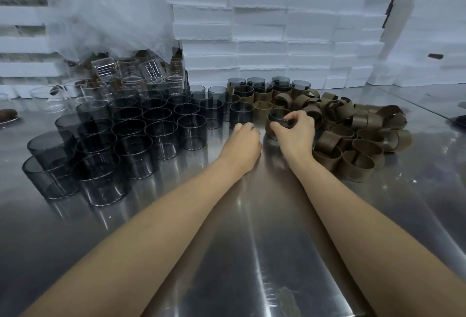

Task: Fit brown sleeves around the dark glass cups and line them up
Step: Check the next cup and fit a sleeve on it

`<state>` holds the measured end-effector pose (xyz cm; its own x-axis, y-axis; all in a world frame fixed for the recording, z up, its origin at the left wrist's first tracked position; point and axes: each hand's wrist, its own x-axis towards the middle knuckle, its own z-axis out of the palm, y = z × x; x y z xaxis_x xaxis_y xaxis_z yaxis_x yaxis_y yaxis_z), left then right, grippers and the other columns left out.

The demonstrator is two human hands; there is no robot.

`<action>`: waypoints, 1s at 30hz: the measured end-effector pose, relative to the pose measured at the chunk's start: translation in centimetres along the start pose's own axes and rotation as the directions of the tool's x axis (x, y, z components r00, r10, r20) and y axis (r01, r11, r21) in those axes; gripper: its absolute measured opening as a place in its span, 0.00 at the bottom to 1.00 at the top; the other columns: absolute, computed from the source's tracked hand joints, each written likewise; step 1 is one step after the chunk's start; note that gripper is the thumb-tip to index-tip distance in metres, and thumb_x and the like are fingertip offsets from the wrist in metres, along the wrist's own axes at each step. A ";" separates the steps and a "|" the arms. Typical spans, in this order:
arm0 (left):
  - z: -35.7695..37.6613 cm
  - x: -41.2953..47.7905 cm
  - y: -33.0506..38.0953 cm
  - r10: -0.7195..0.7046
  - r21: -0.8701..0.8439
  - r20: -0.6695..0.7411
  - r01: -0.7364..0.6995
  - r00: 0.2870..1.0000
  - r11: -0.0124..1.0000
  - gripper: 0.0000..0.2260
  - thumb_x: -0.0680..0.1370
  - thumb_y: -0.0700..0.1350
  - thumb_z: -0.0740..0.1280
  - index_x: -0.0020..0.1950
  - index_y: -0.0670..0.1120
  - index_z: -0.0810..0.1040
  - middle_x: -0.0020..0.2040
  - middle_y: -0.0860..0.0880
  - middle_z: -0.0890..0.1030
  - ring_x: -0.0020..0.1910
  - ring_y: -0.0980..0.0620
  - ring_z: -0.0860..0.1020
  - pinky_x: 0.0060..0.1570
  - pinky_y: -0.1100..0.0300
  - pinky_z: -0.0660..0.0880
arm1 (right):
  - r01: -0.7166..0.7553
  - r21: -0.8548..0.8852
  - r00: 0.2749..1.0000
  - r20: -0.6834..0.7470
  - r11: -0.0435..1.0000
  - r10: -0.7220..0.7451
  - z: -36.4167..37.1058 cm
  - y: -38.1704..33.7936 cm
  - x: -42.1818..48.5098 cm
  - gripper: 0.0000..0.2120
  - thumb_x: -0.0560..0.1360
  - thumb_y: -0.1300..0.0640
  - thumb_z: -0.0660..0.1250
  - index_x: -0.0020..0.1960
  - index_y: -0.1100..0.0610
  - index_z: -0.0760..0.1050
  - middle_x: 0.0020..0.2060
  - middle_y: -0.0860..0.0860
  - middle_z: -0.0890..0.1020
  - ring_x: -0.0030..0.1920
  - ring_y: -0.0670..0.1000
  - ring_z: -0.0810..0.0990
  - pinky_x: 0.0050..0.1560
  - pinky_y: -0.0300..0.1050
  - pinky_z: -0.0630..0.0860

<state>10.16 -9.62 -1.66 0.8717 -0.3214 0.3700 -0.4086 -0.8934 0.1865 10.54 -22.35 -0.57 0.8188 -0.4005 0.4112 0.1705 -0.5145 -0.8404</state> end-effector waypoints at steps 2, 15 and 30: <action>0.7 1.7 1.1 -0.047 0.004 0.022 0.047 0.999 0.999 0.13 0.82 0.38 0.57 0.64 0.38 0.74 0.67 0.41 0.70 0.63 0.42 0.68 0.61 0.54 0.66 | -0.008 0.014 0.999 -0.044 1.000 0.009 0.0 0.3 0.4 0.12 0.73 0.57 0.73 0.52 0.56 0.73 0.59 0.54 0.71 0.50 0.44 0.68 0.50 0.30 0.63; 2.3 7.0 3.2 -0.154 0.094 0.022 0.152 0.988 0.984 0.18 0.81 0.47 0.61 0.69 0.42 0.67 0.73 0.40 0.60 0.55 0.40 0.78 0.45 0.53 0.68 | 0.226 0.252 0.962 -0.210 0.941 -0.174 1.5 0.5 3.5 0.10 0.75 0.58 0.71 0.50 0.57 0.71 0.53 0.53 0.73 0.54 0.48 0.73 0.61 0.39 0.71; 0.7 2.3 2.0 0.002 -0.130 -0.102 -0.015 0.995 0.991 0.09 0.78 0.44 0.61 0.56 0.42 0.74 0.61 0.46 0.69 0.47 0.40 0.77 0.39 0.52 0.68 | 0.176 0.346 0.979 -0.161 0.922 -0.126 3.2 1.2 6.5 0.11 0.74 0.56 0.72 0.52 0.56 0.72 0.51 0.54 0.79 0.51 0.48 0.78 0.52 0.34 0.74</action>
<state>11.56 -12.43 -1.08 0.8387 -0.2894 0.4613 -0.4534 -0.8403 0.2973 17.83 -23.09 -0.02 0.6918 -0.4492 0.5654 0.4905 -0.2823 -0.8244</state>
